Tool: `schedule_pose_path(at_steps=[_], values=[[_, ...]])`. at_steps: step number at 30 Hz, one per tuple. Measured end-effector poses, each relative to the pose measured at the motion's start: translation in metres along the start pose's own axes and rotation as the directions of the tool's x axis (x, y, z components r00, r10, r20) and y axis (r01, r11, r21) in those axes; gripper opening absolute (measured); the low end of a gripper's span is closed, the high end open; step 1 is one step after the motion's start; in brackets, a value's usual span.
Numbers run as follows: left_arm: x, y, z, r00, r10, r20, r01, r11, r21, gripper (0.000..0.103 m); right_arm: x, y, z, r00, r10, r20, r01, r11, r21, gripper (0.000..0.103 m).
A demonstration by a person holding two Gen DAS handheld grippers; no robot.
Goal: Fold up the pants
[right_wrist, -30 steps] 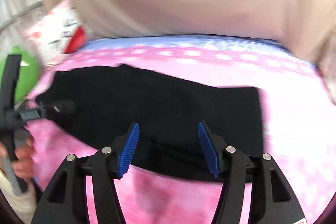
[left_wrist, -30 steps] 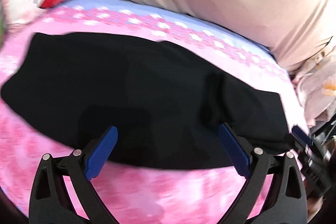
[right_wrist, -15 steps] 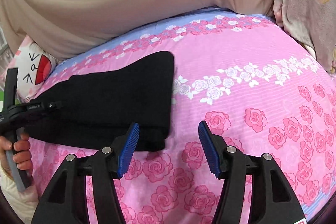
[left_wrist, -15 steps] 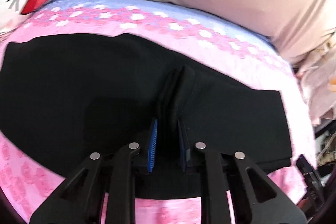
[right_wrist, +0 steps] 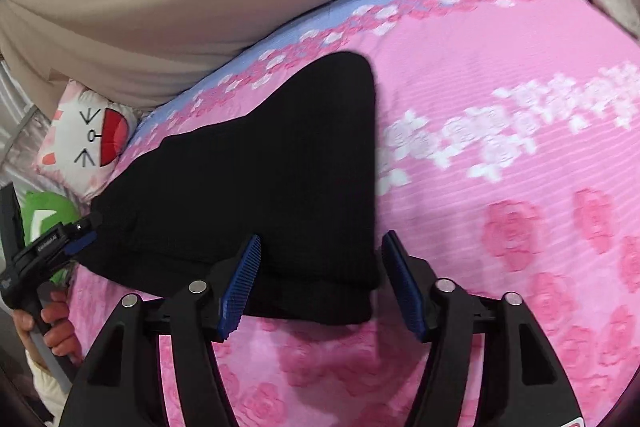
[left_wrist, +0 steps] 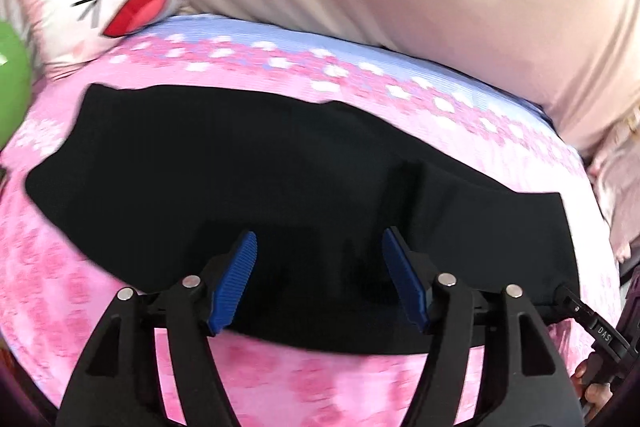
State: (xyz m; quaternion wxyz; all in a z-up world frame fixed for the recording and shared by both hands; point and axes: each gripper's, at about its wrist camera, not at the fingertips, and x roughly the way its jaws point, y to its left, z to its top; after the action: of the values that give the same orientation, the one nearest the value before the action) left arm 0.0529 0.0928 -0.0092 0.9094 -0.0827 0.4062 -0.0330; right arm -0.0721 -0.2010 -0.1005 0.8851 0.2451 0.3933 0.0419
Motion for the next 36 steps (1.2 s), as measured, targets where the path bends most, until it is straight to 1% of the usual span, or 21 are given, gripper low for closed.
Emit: schedule_pose_path(at_steps=[2, 3, 4, 6, 7, 9, 11, 12, 13, 16, 18, 21, 23, 26, 29, 30, 32, 33, 34, 35, 36], values=[[-0.003, 0.023, -0.001, 0.999, 0.038, 0.001, -0.038, 0.999, -0.032, 0.07, 0.007, 0.007, -0.001, 0.999, -0.033, 0.005, 0.033, 0.999, -0.007, 0.036], [-0.003, 0.029, -0.002, 0.999, 0.045, -0.002, -0.046, 0.998, -0.042, 0.07, 0.006, 0.012, -0.001, 0.999, -0.033, 0.016, 0.034, 0.999, -0.02, 0.025], [-0.003, 0.038, -0.003, 0.999, 0.054, -0.006, -0.054, 0.997, -0.057, 0.07, 0.004, 0.017, 0.0, 0.999, -0.029, 0.023, 0.03, 0.999, -0.024, 0.024], [-0.003, 0.049, -0.006, 0.998, 0.062, -0.011, -0.063, 0.995, -0.076, 0.07, 0.003, 0.023, 0.001, 0.998, -0.056, 0.032, 0.058, 0.997, -0.051, 0.025], [-0.003, 0.052, -0.008, 0.998, 0.062, -0.013, -0.062, 0.995, -0.08, 0.07, 0.005, 0.025, 0.0, 0.997, -0.071, 0.034, 0.073, 0.996, -0.057, 0.035], [-0.003, 0.052, -0.011, 0.999, 0.052, -0.017, -0.053, 0.995, -0.082, 0.07, 0.009, 0.017, 0.0, 0.998, -0.057, 0.024, 0.057, 0.998, -0.007, 0.046], [-0.002, 0.047, -0.014, 0.999, 0.039, -0.02, -0.041, 0.997, -0.072, 0.07, 0.011, 0.011, -0.001, 0.999, -0.042, 0.026, 0.042, 0.999, 0.029, 0.036], [-0.002, 0.043, -0.015, 0.999, 0.038, -0.021, -0.039, 0.997, -0.065, 0.07, 0.011, 0.011, 0.0, 0.999, -0.034, 0.031, 0.033, 0.999, 0.03, 0.024], [-0.002, 0.038, -0.016, 0.999, 0.035, -0.022, -0.037, 0.998, -0.057, 0.07, 0.009, 0.01, 0.001, 0.999, -0.022, 0.034, 0.021, 0.999, 0.034, 0.019], [-0.006, 0.025, -0.016, 0.999, 0.026, -0.021, -0.027, 0.999, -0.037, 0.07, -0.012, 0.011, 0.006, 0.997, -0.012, 0.076, 0.011, 1.0, 0.024, 0.014], [-0.012, 0.015, -0.018, 1.0, 0.023, -0.015, -0.023, 1.0, -0.016, 0.075, -0.026, 0.006, 0.01, 0.995, -0.012, 0.1, 0.009, 1.0, 0.028, 0.013], [-0.018, 0.006, -0.021, 1.0, 0.031, -0.004, -0.031, 0.999, 0.008, 0.077, -0.042, -0.01, 0.012, 0.994, -0.012, 0.111, 0.009, 1.0, 0.025, 0.013], [-0.019, 0.001, -0.024, 0.999, 0.038, -0.004, -0.038, 0.999, 0.025, 0.077, -0.053, -0.022, 0.009, 0.99, -0.057, 0.126, 0.054, 0.998, 0.021, 0.013], [-0.017, 0.003, -0.026, 0.999, 0.047, -0.015, -0.047, 0.999, 0.02, 0.077, -0.071, -0.058, 0.0, 0.984, -0.109, 0.14, 0.098, 0.992, 0.083, 0.013], [-0.013, 0.014, -0.029, 0.998, 0.054, -0.026, -0.055, 0.998, -0.013, 0.077, -0.068, -0.069, -0.007, 0.983, -0.155, 0.097, 0.15, 0.987, 0.05, 0.016], [-0.011, 0.023, -0.028, 0.998, 0.065, -0.024, -0.065, 0.997, -0.04, 0.077, -0.062, -0.068, -0.01, 0.984, -0.165, 0.068, 0.163, 0.986, 0.032, 0.02], [-0.013, 0.044, -0.025, 0.996, 0.082, -0.025, -0.084, 0.992, -0.096, 0.077, -0.068, -0.063, -0.012, 0.971, -0.22, 0.093, 0.22, 0.975, 0.01, 0.024], [-0.015, 0.052, -0.024, 0.996, 0.087, -0.024, -0.089, 0.989, -0.116, 0.077, -0.08, -0.054, -0.014, 0.951, -0.271, 0.146, 0.274, 0.962, 0.004, 0.033], [-0.019, 0.066, -0.022, 0.995, 0.096, -0.017, -0.097, 0.985, -0.145, 0.077, -0.092, -0.042, -0.016, 0.922, -0.326, 0.209, 0.333, 0.943, -0.001, 0.043], [-0.023, 0.076, -0.021, 0.994, 0.109, -0.011, -0.109, 0.981, -0.159, 0.079, -0.106, -0.028, -0.02, 0.882, -0.374, 0.288, 0.395, 0.919, -0.014, 0.049], [-0.026, 0.088, -0.02, 0.991, 0.136, -0.002, -0.134, 0.977, -0.167, 0.082, -0.115, -0.014, -0.022, 0.851, -0.395, 0.346, 0.436, 0.899, -0.044, 0.055]])
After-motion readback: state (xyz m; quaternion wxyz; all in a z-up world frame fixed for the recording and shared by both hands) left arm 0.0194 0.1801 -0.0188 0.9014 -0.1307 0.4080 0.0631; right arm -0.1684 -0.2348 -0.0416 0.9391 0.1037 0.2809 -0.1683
